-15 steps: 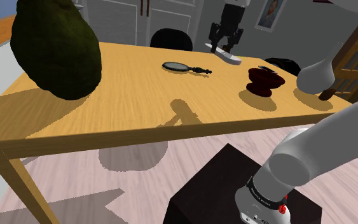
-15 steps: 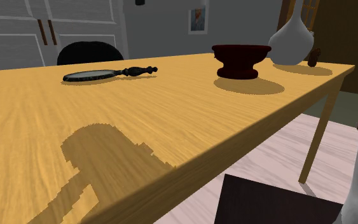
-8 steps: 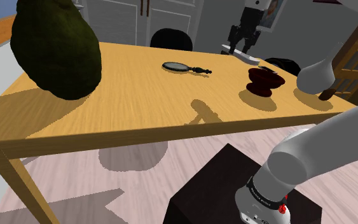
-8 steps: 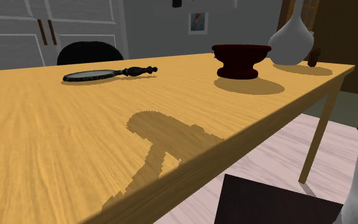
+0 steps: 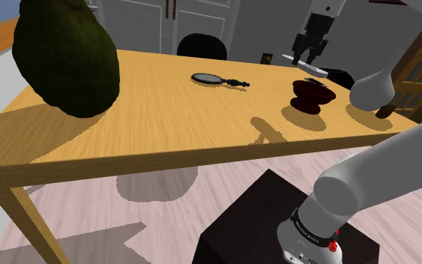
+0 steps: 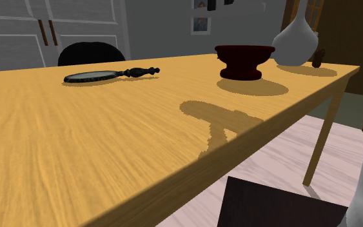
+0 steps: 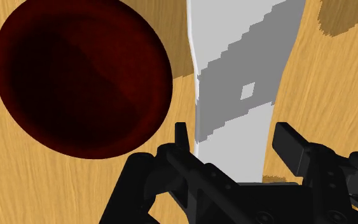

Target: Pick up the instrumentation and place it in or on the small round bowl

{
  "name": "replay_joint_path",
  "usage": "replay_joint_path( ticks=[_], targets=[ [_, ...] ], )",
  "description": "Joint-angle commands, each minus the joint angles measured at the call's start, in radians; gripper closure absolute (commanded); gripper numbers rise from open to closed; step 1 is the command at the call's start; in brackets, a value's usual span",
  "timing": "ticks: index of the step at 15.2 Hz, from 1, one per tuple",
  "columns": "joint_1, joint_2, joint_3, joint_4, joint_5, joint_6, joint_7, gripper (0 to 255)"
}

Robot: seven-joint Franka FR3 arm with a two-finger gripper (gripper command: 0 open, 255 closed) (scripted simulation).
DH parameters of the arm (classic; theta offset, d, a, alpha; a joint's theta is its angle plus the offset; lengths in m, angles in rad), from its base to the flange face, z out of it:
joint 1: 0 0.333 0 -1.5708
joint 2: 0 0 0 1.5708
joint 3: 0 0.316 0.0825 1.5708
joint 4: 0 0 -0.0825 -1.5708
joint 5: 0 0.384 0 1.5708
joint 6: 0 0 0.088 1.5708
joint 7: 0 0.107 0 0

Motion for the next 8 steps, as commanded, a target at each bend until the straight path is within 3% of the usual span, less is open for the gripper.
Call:
replay_joint_path(
  ticks=[1, 8],
  targets=[
    [-0.014, 0.012, -0.040, 0.016, -0.010, 0.000, -0.057, 255],
    [-0.057, 0.108, -0.189, 0.126, -0.012, -0.005, -0.257, 255]
  ],
)
